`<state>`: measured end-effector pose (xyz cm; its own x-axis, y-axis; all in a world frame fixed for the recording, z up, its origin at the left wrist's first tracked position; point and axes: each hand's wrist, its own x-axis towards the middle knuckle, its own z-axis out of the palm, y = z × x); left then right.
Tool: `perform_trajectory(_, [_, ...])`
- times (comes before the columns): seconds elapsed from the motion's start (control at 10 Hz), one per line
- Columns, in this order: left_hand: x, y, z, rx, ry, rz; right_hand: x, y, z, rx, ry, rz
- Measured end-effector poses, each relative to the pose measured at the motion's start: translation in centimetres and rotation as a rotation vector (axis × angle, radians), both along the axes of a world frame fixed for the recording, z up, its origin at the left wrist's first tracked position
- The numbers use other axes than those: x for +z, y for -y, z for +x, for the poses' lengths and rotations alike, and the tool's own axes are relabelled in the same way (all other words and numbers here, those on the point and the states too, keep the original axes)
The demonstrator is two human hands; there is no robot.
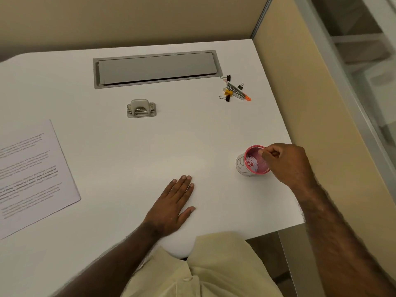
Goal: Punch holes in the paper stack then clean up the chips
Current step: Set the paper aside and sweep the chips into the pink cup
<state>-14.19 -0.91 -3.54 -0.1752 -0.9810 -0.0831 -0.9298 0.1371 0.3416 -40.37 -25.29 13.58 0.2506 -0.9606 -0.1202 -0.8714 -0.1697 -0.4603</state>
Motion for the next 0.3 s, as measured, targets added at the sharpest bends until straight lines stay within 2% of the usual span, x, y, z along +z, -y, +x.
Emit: perform_trajectory(0.3, [3.3, 1.3, 0.3, 0.036, -0.031, 0.148, -0.8, -2.4, 4.3, 0.133, 0.112, -0.133])
